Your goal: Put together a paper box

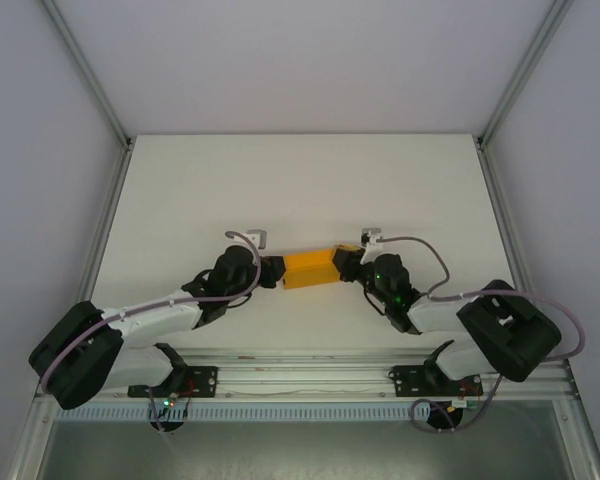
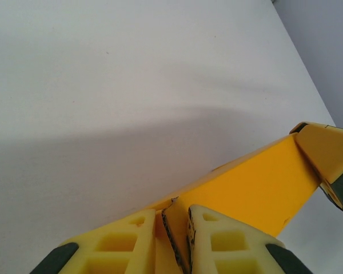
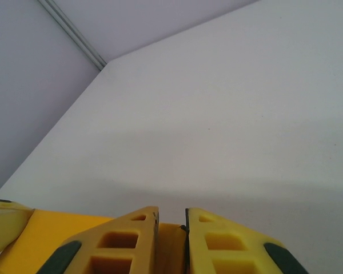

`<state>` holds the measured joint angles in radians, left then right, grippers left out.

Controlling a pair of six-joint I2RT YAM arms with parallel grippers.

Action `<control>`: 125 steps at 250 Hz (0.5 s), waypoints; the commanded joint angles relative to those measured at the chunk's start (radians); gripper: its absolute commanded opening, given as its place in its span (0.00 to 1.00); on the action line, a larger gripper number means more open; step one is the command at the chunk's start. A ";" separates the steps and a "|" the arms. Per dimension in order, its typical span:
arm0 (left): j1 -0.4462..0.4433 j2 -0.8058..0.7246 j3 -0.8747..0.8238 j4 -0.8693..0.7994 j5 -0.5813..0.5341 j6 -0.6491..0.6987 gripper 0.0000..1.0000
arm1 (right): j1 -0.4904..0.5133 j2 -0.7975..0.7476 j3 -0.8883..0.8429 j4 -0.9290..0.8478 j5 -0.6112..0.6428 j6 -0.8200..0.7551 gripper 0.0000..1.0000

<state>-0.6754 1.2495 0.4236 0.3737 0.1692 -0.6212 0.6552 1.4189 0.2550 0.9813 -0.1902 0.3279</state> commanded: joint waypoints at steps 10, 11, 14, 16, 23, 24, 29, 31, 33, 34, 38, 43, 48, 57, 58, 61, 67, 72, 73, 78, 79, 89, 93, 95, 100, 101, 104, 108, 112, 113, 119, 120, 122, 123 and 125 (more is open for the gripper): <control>-0.051 0.082 -0.113 -0.241 -0.056 0.054 0.21 | 0.015 0.141 -0.064 -0.230 -0.108 -0.099 0.00; -0.052 0.082 -0.113 -0.240 -0.056 0.053 0.21 | 0.016 0.143 -0.064 -0.230 -0.109 -0.099 0.00; -0.053 0.081 -0.116 -0.236 -0.057 0.052 0.21 | 0.015 0.148 -0.063 -0.226 -0.110 -0.099 0.00; -0.054 0.080 -0.118 -0.233 -0.057 0.051 0.21 | 0.015 0.153 -0.063 -0.222 -0.111 -0.099 0.00; -0.059 0.078 -0.123 -0.222 -0.061 0.048 0.21 | 0.016 0.165 -0.063 -0.210 -0.114 -0.102 0.00; -0.059 0.077 -0.124 -0.221 -0.061 0.048 0.21 | 0.016 0.166 -0.062 -0.210 -0.114 -0.101 0.00; -0.063 0.076 -0.126 -0.215 -0.067 0.046 0.21 | 0.016 0.172 -0.062 -0.202 -0.114 -0.104 0.00; -0.063 0.076 -0.127 -0.214 -0.070 0.044 0.21 | 0.016 0.174 -0.062 -0.199 -0.114 -0.104 0.00; -0.065 0.076 -0.127 -0.213 -0.071 0.043 0.21 | 0.015 0.177 -0.060 -0.195 -0.111 -0.104 0.00; -0.066 0.076 -0.128 -0.212 -0.073 0.042 0.21 | 0.017 0.177 -0.060 -0.193 -0.111 -0.104 0.00; -0.068 0.076 -0.127 -0.212 -0.078 0.042 0.21 | 0.016 0.176 -0.059 -0.187 -0.107 -0.103 0.00; -0.070 0.075 -0.126 -0.214 -0.080 0.040 0.21 | 0.016 0.175 -0.059 -0.183 -0.103 -0.097 0.00; -0.070 0.073 -0.123 -0.213 -0.078 0.040 0.21 | 0.015 0.169 -0.059 -0.180 -0.102 -0.096 0.00; -0.073 0.069 -0.117 -0.220 -0.076 0.044 0.22 | 0.016 0.150 -0.053 -0.191 -0.099 -0.090 0.00; -0.074 0.069 -0.116 -0.221 -0.076 0.044 0.22 | 0.015 0.148 -0.052 -0.193 -0.100 -0.089 0.00; -0.075 0.066 -0.112 -0.224 -0.074 0.045 0.23 | 0.016 0.139 -0.048 -0.204 -0.100 -0.086 0.00; -0.075 0.059 -0.104 -0.231 -0.065 0.051 0.25 | 0.015 0.118 -0.037 -0.237 -0.101 -0.086 0.02; -0.076 0.051 -0.094 -0.239 -0.057 0.056 0.27 | 0.017 0.097 -0.025 -0.273 -0.107 -0.088 0.04; -0.076 0.049 -0.092 -0.241 -0.057 0.056 0.27 | 0.016 0.092 -0.022 -0.281 -0.108 -0.089 0.04; -0.077 0.040 -0.082 -0.255 -0.057 0.058 0.28 | 0.015 0.070 -0.009 -0.322 -0.117 -0.093 0.06; -0.077 0.038 -0.079 -0.259 -0.059 0.058 0.28 | 0.016 0.065 -0.006 -0.330 -0.119 -0.094 0.07; -0.079 0.018 -0.050 -0.295 -0.066 0.062 0.31 | 0.017 0.018 0.022 -0.414 -0.118 -0.098 0.15; -0.079 0.009 -0.039 -0.309 -0.070 0.064 0.34 | 0.017 0.000 0.033 -0.446 -0.113 -0.096 0.19; -0.079 0.005 -0.032 -0.315 -0.067 0.064 0.35 | 0.018 -0.009 0.038 -0.463 -0.111 -0.096 0.21; -0.080 -0.006 -0.016 -0.332 -0.071 0.063 0.38 | 0.017 -0.032 0.053 -0.500 -0.106 -0.096 0.26; -0.080 -0.008 -0.014 -0.337 -0.072 0.064 0.39 | 0.018 -0.037 0.055 -0.508 -0.104 -0.096 0.27; -0.079 -0.014 -0.003 -0.347 -0.077 0.064 0.40 | 0.017 -0.050 0.064 -0.531 -0.100 -0.096 0.31; -0.079 -0.021 0.014 -0.361 -0.083 0.064 0.42 | 0.017 -0.067 0.075 -0.557 -0.095 -0.094 0.35; -0.079 -0.030 0.026 -0.374 -0.090 0.088 0.43 | 0.017 -0.083 0.087 -0.582 -0.086 -0.090 0.39; -0.079 -0.031 0.029 -0.377 -0.091 0.090 0.44 | 0.017 -0.087 0.089 -0.589 -0.083 -0.087 0.40; -0.079 -0.041 0.050 -0.394 -0.100 0.097 0.46 | 0.017 -0.107 0.108 -0.625 -0.060 -0.076 0.43; -0.079 -0.043 0.054 -0.396 -0.100 0.098 0.46 | 0.017 -0.111 0.111 -0.632 -0.056 -0.074 0.43; -0.079 -0.046 0.062 -0.402 -0.104 0.099 0.47 | 0.017 -0.118 0.117 -0.641 -0.050 -0.070 0.43; -0.079 -0.047 0.065 -0.404 -0.106 0.100 0.48 | 0.018 -0.121 0.121 -0.648 -0.048 -0.069 0.43; -0.079 -0.050 0.073 -0.410 -0.111 0.100 0.49 | 0.017 -0.126 0.128 -0.660 -0.042 -0.066 0.44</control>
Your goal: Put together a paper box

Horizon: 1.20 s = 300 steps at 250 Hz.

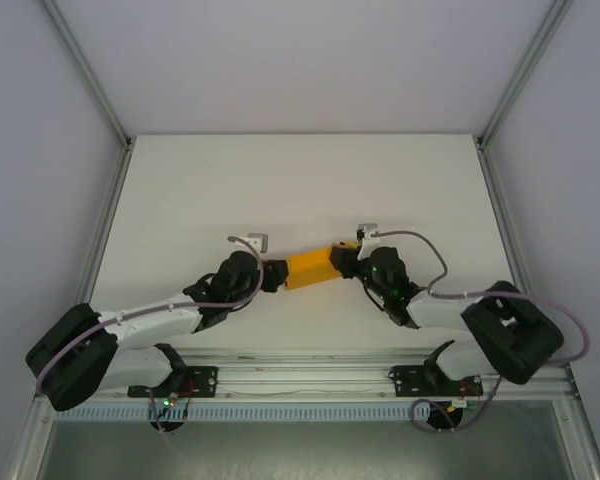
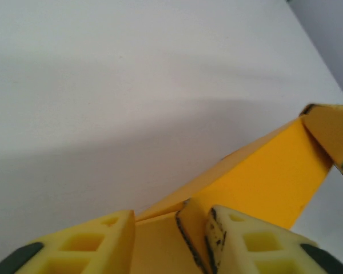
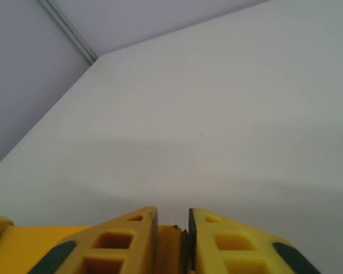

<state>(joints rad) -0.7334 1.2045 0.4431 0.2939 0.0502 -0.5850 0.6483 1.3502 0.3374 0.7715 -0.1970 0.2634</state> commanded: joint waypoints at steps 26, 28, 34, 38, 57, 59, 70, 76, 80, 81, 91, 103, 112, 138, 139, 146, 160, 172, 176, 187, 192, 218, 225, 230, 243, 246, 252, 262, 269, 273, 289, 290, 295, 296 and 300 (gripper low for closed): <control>-0.020 -0.024 0.137 -0.369 -0.069 0.085 0.60 | 0.024 -0.099 0.122 -0.542 -0.006 0.026 0.56; -0.019 -0.025 0.142 -0.370 -0.075 0.086 0.61 | 0.024 -0.100 0.127 -0.544 -0.008 0.023 0.57; -0.020 -0.026 0.158 -0.375 -0.100 0.083 0.66 | 0.024 -0.102 0.142 -0.551 -0.012 0.026 0.59; -0.018 -0.025 0.171 -0.383 -0.111 0.081 0.69 | 0.025 -0.103 0.153 -0.557 -0.009 0.029 0.61; -0.017 -0.021 0.227 -0.409 -0.119 0.109 0.82 | 0.024 -0.108 0.215 -0.612 0.030 0.040 0.65; -0.017 -0.025 0.233 -0.412 -0.121 0.110 0.83 | 0.020 -0.107 0.221 -0.619 0.035 0.039 0.66; -0.017 -0.021 0.261 -0.432 -0.146 0.107 0.95 | 0.024 -0.112 0.258 -0.654 0.071 0.035 0.72; -0.017 -0.022 0.274 -0.439 -0.157 0.107 1.00 | 0.023 -0.116 0.274 -0.670 0.084 0.027 0.75; -0.017 -0.021 0.282 -0.444 -0.164 0.109 1.00 | 0.022 -0.119 0.282 -0.676 0.086 0.018 0.76; -0.017 -0.022 0.284 -0.445 -0.166 0.109 1.00 | 0.022 -0.119 0.285 -0.678 0.087 0.016 0.76; -0.015 -0.021 0.303 -0.461 -0.191 0.111 1.00 | 0.022 -0.127 0.304 -0.690 0.096 0.004 0.82; -0.011 -0.020 0.325 -0.487 -0.208 0.109 1.00 | 0.024 -0.137 0.326 -0.710 0.116 -0.009 0.90; -0.008 -0.020 0.339 -0.504 -0.213 0.114 1.00 | 0.022 -0.146 0.345 -0.736 0.125 -0.030 0.96; 0.014 -0.025 0.374 -0.562 -0.240 0.103 1.00 | 0.021 -0.167 0.392 -0.796 0.030 -0.235 1.00; 0.016 -0.025 0.375 -0.565 -0.242 0.103 1.00 | 0.021 -0.168 0.393 -0.799 0.022 -0.248 1.00; 0.027 -0.026 0.385 -0.584 -0.256 0.096 1.00 | 0.021 -0.171 0.407 -0.828 -0.029 -0.339 1.00; 0.062 -0.022 0.399 -0.619 -0.280 0.088 1.00 | 0.021 -0.169 0.447 -0.931 -0.169 -0.565 1.00; 0.101 -0.017 0.409 -0.647 -0.285 0.072 1.00 | 0.021 -0.160 0.489 -1.071 -0.307 -0.809 1.00; 0.114 -0.015 0.411 -0.652 -0.283 0.067 1.00 | 0.021 -0.153 0.505 -1.124 -0.345 -0.887 1.00; 0.145 -0.011 0.410 -0.662 -0.273 0.063 1.00 | 0.021 -0.131 0.556 -1.258 -0.421 -1.084 1.00; 0.155 -0.010 0.409 -0.662 -0.271 0.062 1.00 | 0.021 -0.119 0.576 -1.303 -0.442 -1.173 1.00; 0.172 -0.014 0.391 -0.653 -0.274 0.068 1.00 | 0.023 -0.039 0.668 -1.434 -0.450 -1.384 1.00; 0.172 -0.017 0.386 -0.652 -0.276 0.071 1.00 | 0.024 -0.010 0.698 -1.464 -0.440 -1.414 1.00; 0.175 -0.017 0.384 -0.652 -0.277 0.071 1.00 | 0.024 0.009 0.719 -1.487 -0.429 -1.433 1.00; 0.178 -0.022 0.379 -0.658 -0.284 0.071 1.00 | 0.024 0.068 0.767 -1.536 -0.390 -1.482 1.00; 0.179 -0.024 0.377 -0.660 -0.287 0.071 1.00 | 0.024 0.082 0.778 -1.541 -0.379 -1.488 1.00; 0.181 -0.026 0.376 -0.665 -0.293 0.070 1.00 | 0.025 0.111 0.797 -1.543 -0.354 -1.490 1.00; 0.182 -0.032 0.375 -0.674 -0.304 0.065 1.00 | 0.024 0.153 0.828 -1.543 -0.317 -1.489 1.00; 0.183 -0.035 0.374 -0.679 -0.309 0.061 1.00 | 0.026 0.182 0.849 -1.541 -0.293 -1.489 1.00; 0.184 -0.038 0.373 -0.682 -0.309 0.060 1.00 | 0.029 0.197 0.862 -1.538 -0.279 -1.486 1.00; 0.185 -0.048 0.363 -0.684 -0.307 0.051 1.00 | 0.039 0.245 0.897 -1.545 -0.249 -1.494 0.98; 0.186 -0.049 0.362 -0.684 -0.306 0.051 1.00 | 0.039 0.248 0.898 -1.548 -0.247 -1.496 0.98; 0.186 -0.052 0.357 -0.682 -0.305 0.048 1.00 | 0.042 0.261 0.906 -1.556 -0.245 -1.509 0.97; 0.186 -0.052 0.357 -0.682 -0.305 0.048 1.00 | 0.043 0.263 0.907 -1.558 -0.244 -1.511 0.97; 0.186 -0.056 0.353 -0.682 -0.303 0.047 1.00 | 0.046 0.272 0.913 -1.564 -0.243 -1.521 0.97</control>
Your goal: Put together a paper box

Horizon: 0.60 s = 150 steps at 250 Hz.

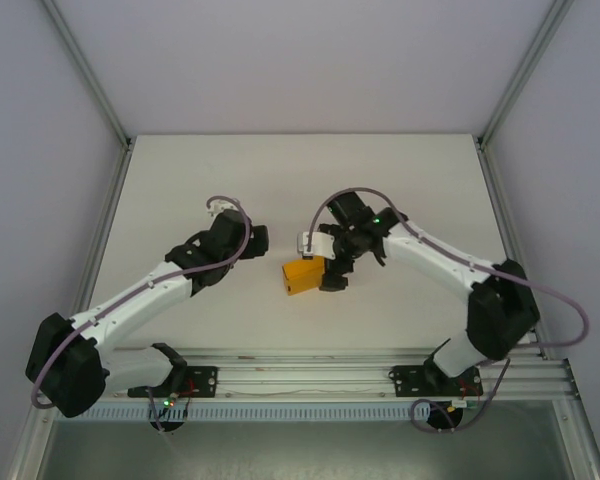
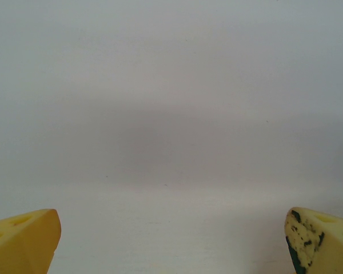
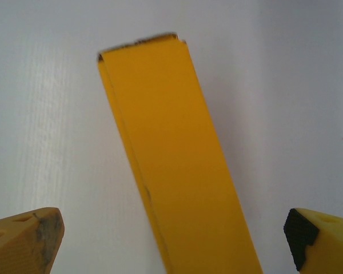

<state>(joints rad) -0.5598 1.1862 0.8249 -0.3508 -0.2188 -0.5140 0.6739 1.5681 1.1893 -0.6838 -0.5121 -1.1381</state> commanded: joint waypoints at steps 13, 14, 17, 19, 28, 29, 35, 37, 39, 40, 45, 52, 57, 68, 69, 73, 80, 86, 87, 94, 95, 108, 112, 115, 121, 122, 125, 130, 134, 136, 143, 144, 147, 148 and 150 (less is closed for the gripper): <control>0.012 -0.048 -0.040 -0.038 -0.044 -0.033 1.00 | 0.027 0.083 0.078 -0.119 0.072 -0.134 0.94; 0.012 -0.049 -0.041 -0.038 -0.045 -0.033 1.00 | 0.028 0.085 0.080 -0.120 0.071 -0.135 0.94; 0.012 -0.052 -0.043 -0.040 -0.048 -0.033 1.00 | 0.030 0.091 0.086 -0.126 0.071 -0.139 0.93; 0.013 -0.053 -0.044 -0.041 -0.052 -0.032 1.00 | 0.030 0.095 0.089 -0.129 0.070 -0.140 0.92; 0.013 -0.062 -0.048 -0.047 -0.074 -0.033 1.00 | 0.037 0.115 0.101 -0.143 0.072 -0.149 0.90; 0.014 -0.064 -0.049 -0.049 -0.077 -0.033 1.00 | 0.037 0.117 0.102 -0.144 0.073 -0.151 0.89; 0.013 -0.070 -0.051 -0.055 -0.093 -0.034 1.00 | 0.041 0.130 0.108 -0.146 0.077 -0.150 0.88; 0.014 -0.073 -0.052 -0.057 -0.098 -0.034 1.00 | 0.044 0.134 0.109 -0.146 0.079 -0.150 0.87; 0.014 -0.074 -0.053 -0.059 -0.101 -0.033 1.00 | 0.045 0.138 0.109 -0.146 0.082 -0.150 0.86; 0.014 -0.075 -0.052 -0.060 -0.103 -0.032 1.00 | 0.046 0.140 0.110 -0.146 0.082 -0.151 0.86; 0.014 -0.083 -0.053 -0.067 -0.113 -0.032 1.00 | 0.051 0.151 0.114 -0.146 0.092 -0.151 0.83; 0.014 -0.090 -0.052 -0.078 -0.123 -0.033 1.00 | 0.060 0.163 0.116 -0.145 0.112 -0.144 0.76; 0.014 -0.096 -0.049 -0.089 -0.132 -0.033 1.00 | 0.067 0.173 0.120 -0.143 0.133 -0.137 0.68; 0.014 -0.115 -0.044 -0.107 -0.151 -0.032 1.00 | 0.081 0.187 0.119 -0.128 0.172 -0.117 0.58; 0.014 -0.117 -0.043 -0.108 -0.152 -0.032 1.00 | 0.081 0.189 0.118 -0.126 0.176 -0.117 0.58; 0.014 -0.126 -0.044 -0.112 -0.157 -0.030 1.00 | 0.085 0.192 0.119 -0.118 0.185 -0.113 0.57; 0.015 -0.139 -0.046 -0.112 -0.162 -0.026 1.00 | 0.087 0.197 0.114 -0.102 0.200 -0.107 0.57; 0.015 -0.152 -0.045 -0.110 -0.164 -0.023 1.00 | 0.088 0.202 0.112 -0.093 0.209 -0.104 0.57; 0.015 -0.154 -0.046 -0.110 -0.165 -0.021 1.00 | 0.089 0.203 0.112 -0.092 0.212 -0.104 0.57; 0.015 -0.169 -0.051 -0.108 -0.163 -0.016 1.00 | 0.090 0.209 0.114 -0.091 0.222 -0.105 0.57; 0.014 -0.171 -0.052 -0.108 -0.164 -0.016 1.00 | 0.091 0.210 0.114 -0.091 0.225 -0.105 0.57; 0.016 -0.198 -0.056 -0.109 -0.168 -0.012 1.00 | 0.097 0.221 0.127 -0.090 0.257 -0.091 0.55; 0.015 -0.205 -0.052 -0.110 -0.169 -0.011 1.00 | 0.097 0.223 0.131 -0.088 0.267 -0.084 0.54; 0.015 -0.209 -0.056 -0.110 -0.170 -0.011 1.00 | 0.096 0.225 0.133 -0.086 0.276 -0.079 0.53; 0.015 -0.220 -0.060 -0.109 -0.172 -0.011 1.00 | 0.098 0.225 0.137 -0.079 0.299 -0.066 0.51; 0.016 -0.221 -0.061 -0.108 -0.171 -0.012 1.00 | 0.098 0.225 0.137 -0.077 0.302 -0.065 0.51; 0.015 -0.226 -0.061 -0.107 -0.172 -0.012 1.00 | 0.098 0.224 0.138 -0.072 0.314 -0.059 0.50; 0.015 -0.234 -0.065 -0.106 -0.172 -0.014 1.00 | 0.099 0.222 0.135 -0.059 0.334 -0.046 0.49; 0.015 -0.239 -0.067 -0.102 -0.170 -0.014 1.00 | 0.099 0.219 0.131 -0.041 0.354 -0.033 0.46; 0.015 -0.242 -0.069 -0.101 -0.168 -0.014 1.00 | 0.098 0.216 0.130 -0.030 0.365 -0.026 0.45; 0.014 -0.249 -0.073 -0.096 -0.161 -0.015 1.00 | 0.101 0.206 0.118 0.013 0.410 -0.003 0.43; 0.015 -0.250 -0.075 -0.094 -0.160 -0.015 1.00 | 0.102 0.203 0.115 0.019 0.416 0.000 0.43; 0.015 -0.252 -0.075 -0.093 -0.158 -0.014 1.00 | 0.103 0.199 0.109 0.039 0.437 0.007 0.42; 0.015 -0.252 -0.076 -0.093 -0.157 -0.015 1.00 | 0.103 0.198 0.107 0.046 0.444 0.008 0.42; 0.015 -0.254 -0.077 -0.091 -0.155 -0.015 1.00 | 0.104 0.194 0.103 0.058 0.457 0.011 0.42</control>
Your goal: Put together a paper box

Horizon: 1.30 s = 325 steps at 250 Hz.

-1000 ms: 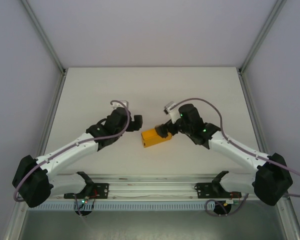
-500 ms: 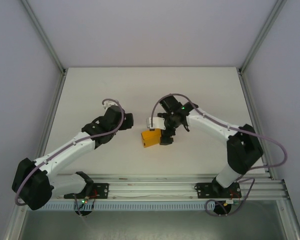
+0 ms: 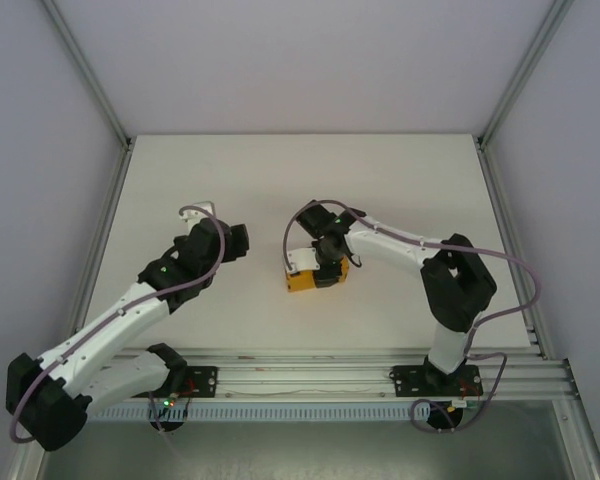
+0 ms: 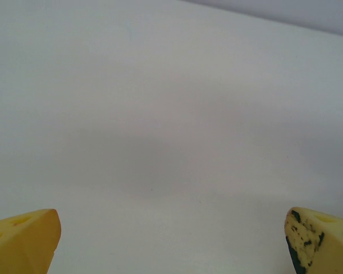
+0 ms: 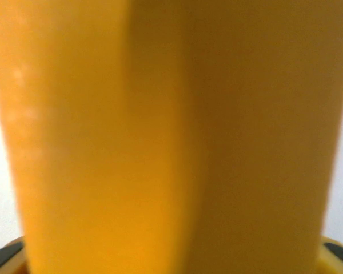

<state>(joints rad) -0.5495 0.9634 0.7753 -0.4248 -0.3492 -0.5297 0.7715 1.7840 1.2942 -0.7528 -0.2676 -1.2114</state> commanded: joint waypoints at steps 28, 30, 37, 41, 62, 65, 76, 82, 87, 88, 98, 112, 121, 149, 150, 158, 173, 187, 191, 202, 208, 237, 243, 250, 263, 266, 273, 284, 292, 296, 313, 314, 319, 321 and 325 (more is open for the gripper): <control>0.006 -0.035 -0.036 -0.027 -0.027 -0.018 1.00 | 0.021 -0.058 -0.086 0.365 0.437 0.124 0.43; 0.006 -0.034 -0.036 -0.028 -0.028 -0.017 1.00 | 0.024 -0.059 -0.091 0.381 0.451 0.126 0.43; 0.005 -0.032 -0.038 -0.030 -0.032 -0.017 1.00 | 0.026 -0.059 -0.104 0.426 0.495 0.132 0.42; 0.005 -0.032 -0.039 -0.030 -0.034 -0.036 1.00 | 0.027 -0.060 -0.110 0.448 0.516 0.143 0.42; 0.006 -0.025 -0.045 -0.026 -0.028 -0.055 1.00 | 0.034 -0.048 -0.129 0.522 0.588 0.192 0.41; 0.005 -0.024 -0.045 -0.026 -0.027 -0.057 1.00 | 0.034 -0.046 -0.136 0.531 0.592 0.196 0.41; 0.005 -0.022 -0.047 -0.022 -0.020 -0.060 1.00 | 0.037 -0.039 -0.154 0.564 0.599 0.211 0.41; 0.005 -0.020 -0.048 -0.022 -0.019 -0.062 1.00 | 0.040 -0.035 -0.159 0.569 0.599 0.208 0.42; 0.005 -0.019 -0.049 -0.021 -0.017 -0.062 1.00 | 0.045 -0.030 -0.161 0.566 0.601 0.206 0.44; 0.005 -0.019 -0.049 -0.021 -0.017 -0.062 1.00 | 0.046 -0.029 -0.162 0.564 0.603 0.205 0.44; 0.006 -0.020 -0.052 -0.016 -0.017 -0.062 1.00 | 0.057 -0.025 -0.163 0.555 0.617 0.199 0.46; 0.005 -0.020 -0.054 -0.012 -0.017 -0.062 1.00 | 0.064 -0.028 -0.171 0.563 0.607 0.217 0.49; 0.005 -0.019 -0.052 -0.016 -0.014 -0.062 1.00 | 0.068 -0.038 -0.181 0.546 0.568 0.226 0.53; 0.005 -0.029 -0.053 -0.019 -0.019 -0.059 1.00 | 0.078 -0.088 -0.220 0.492 0.485 0.227 0.70; 0.005 -0.029 -0.054 -0.018 -0.020 -0.058 1.00 | 0.079 -0.091 -0.222 0.490 0.483 0.227 0.70; 0.005 -0.033 -0.055 -0.018 -0.028 -0.057 1.00 | 0.084 -0.107 -0.234 0.482 0.470 0.225 0.76; 0.005 -0.036 -0.051 -0.023 -0.037 -0.052 1.00 | 0.093 -0.140 -0.248 0.438 0.420 0.222 0.87; 0.005 -0.038 -0.043 -0.030 -0.043 -0.050 1.00 | 0.102 -0.176 -0.250 0.364 0.348 0.228 0.99; 0.005 -0.039 -0.039 -0.030 -0.042 -0.050 1.00 | 0.103 -0.187 -0.248 0.339 0.320 0.227 1.00; 0.005 -0.041 -0.037 -0.027 -0.042 -0.047 1.00 | 0.104 -0.224 -0.246 0.272 0.243 0.229 1.00; 0.005 -0.042 -0.033 -0.026 -0.040 -0.047 1.00 | 0.104 -0.244 -0.245 0.232 0.195 0.227 1.00; 0.005 -0.034 -0.014 -0.010 -0.018 -0.034 1.00 | 0.104 -0.360 -0.273 0.167 0.050 0.217 1.00; 0.005 -0.029 -0.011 -0.005 -0.022 -0.033 1.00 | 0.105 -0.384 -0.288 0.179 0.036 0.214 1.00; 0.005 -0.023 -0.007 0.001 -0.027 -0.028 1.00 | 0.103 -0.420 -0.311 0.208 0.034 0.221 1.00; 0.005 -0.008 0.001 0.009 -0.048 -0.028 1.00 | 0.101 -0.488 -0.359 0.285 0.058 0.247 1.00; 0.005 -0.004 0.003 0.011 -0.054 -0.027 1.00 | 0.099 -0.502 -0.369 0.303 0.067 0.257 1.00; 0.006 0.006 0.008 0.015 -0.066 -0.027 1.00 | 0.092 -0.535 -0.388 0.351 0.091 0.299 1.00; 0.015 0.016 0.011 0.034 -0.076 -0.027 1.00 | 0.066 -0.581 -0.409 0.426 0.120 0.392 1.00; 0.026 0.024 0.006 0.059 -0.077 0.011 1.00 | 0.034 -0.606 -0.421 0.475 0.135 0.469 1.00; 0.034 0.028 0.002 0.070 -0.081 0.017 1.00 | 0.015 -0.616 -0.426 0.495 0.143 0.506 1.00; 0.090 0.047 -0.024 0.126 -0.106 0.049 1.00 | -0.078 -0.645 -0.452 0.598 0.202 0.687 1.00; 0.095 0.048 -0.027 0.130 -0.108 0.051 1.00 | -0.084 -0.649 -0.454 0.605 0.207 0.697 1.00; 0.122 0.055 -0.039 0.152 -0.110 0.060 1.00 | -0.115 -0.658 -0.465 0.639 0.236 0.750 1.00; 0.134 0.056 -0.044 0.161 -0.109 0.065 1.00 | -0.126 -0.662 -0.470 0.653 0.247 0.772 1.00; 0.159 0.059 -0.054 0.182 -0.099 0.078 1.00 | -0.150 -0.666 -0.479 0.676 0.267 0.811 1.00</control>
<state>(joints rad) -0.5011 0.9974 0.7563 -0.3748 -0.3882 -0.5354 0.7612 1.1622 0.8608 -0.3138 -0.1364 -0.7563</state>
